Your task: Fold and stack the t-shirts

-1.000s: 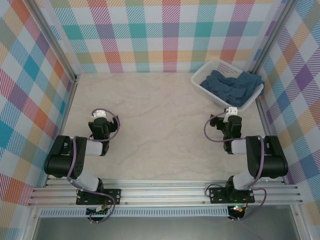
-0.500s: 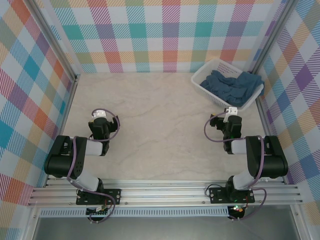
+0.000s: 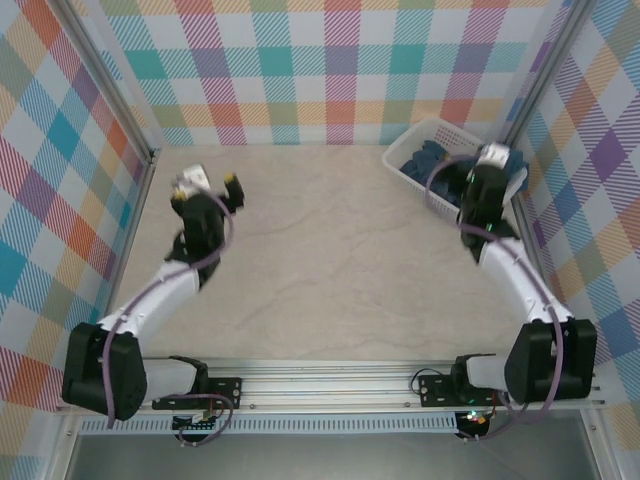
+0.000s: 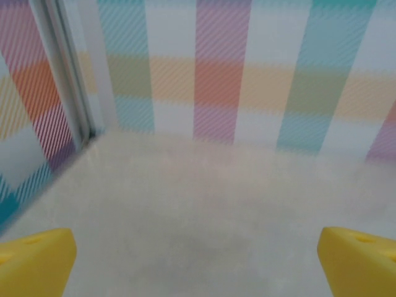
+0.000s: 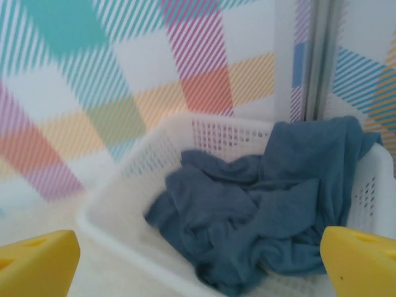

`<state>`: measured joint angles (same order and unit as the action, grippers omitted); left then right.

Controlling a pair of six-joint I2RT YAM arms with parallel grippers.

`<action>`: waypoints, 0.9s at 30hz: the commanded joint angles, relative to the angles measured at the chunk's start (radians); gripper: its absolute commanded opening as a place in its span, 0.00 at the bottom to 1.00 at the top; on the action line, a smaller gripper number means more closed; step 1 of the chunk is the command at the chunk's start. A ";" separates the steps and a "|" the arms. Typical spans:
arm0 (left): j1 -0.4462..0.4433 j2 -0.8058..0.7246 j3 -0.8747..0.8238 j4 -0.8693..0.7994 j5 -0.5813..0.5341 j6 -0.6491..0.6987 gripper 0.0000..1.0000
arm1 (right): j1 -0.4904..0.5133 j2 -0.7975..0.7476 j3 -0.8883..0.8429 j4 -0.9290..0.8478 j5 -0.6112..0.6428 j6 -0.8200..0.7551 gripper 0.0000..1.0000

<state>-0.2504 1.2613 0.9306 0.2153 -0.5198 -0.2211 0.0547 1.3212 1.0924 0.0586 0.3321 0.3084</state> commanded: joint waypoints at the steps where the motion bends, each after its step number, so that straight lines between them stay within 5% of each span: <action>1: 0.108 0.111 0.408 -0.728 0.106 -0.438 1.00 | -0.090 0.131 0.243 -0.479 -0.138 0.266 1.00; 3: 0.125 0.198 0.511 -0.714 0.347 -0.447 0.97 | -0.114 0.255 0.429 -0.639 -0.164 0.290 0.98; 6: 0.049 0.265 0.621 -0.672 0.498 -0.417 1.00 | -0.148 0.442 0.675 -0.827 -0.270 0.267 0.85; 10: -0.066 0.351 0.756 -0.709 0.609 -0.367 0.99 | -0.197 0.620 0.850 -0.946 -0.405 0.267 0.81; 18: -0.215 0.403 0.774 -0.718 0.661 -0.351 0.91 | -0.229 0.895 1.099 -1.104 -0.471 0.314 0.73; 27: -0.253 0.398 0.737 -0.726 0.647 -0.347 0.89 | -0.231 1.044 1.163 -1.090 -0.515 0.459 0.60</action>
<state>-0.4904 1.6783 1.6695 -0.4938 0.1200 -0.5831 -0.1719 2.3264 2.2200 -0.9936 -0.1513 0.6968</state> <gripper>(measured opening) 0.898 0.614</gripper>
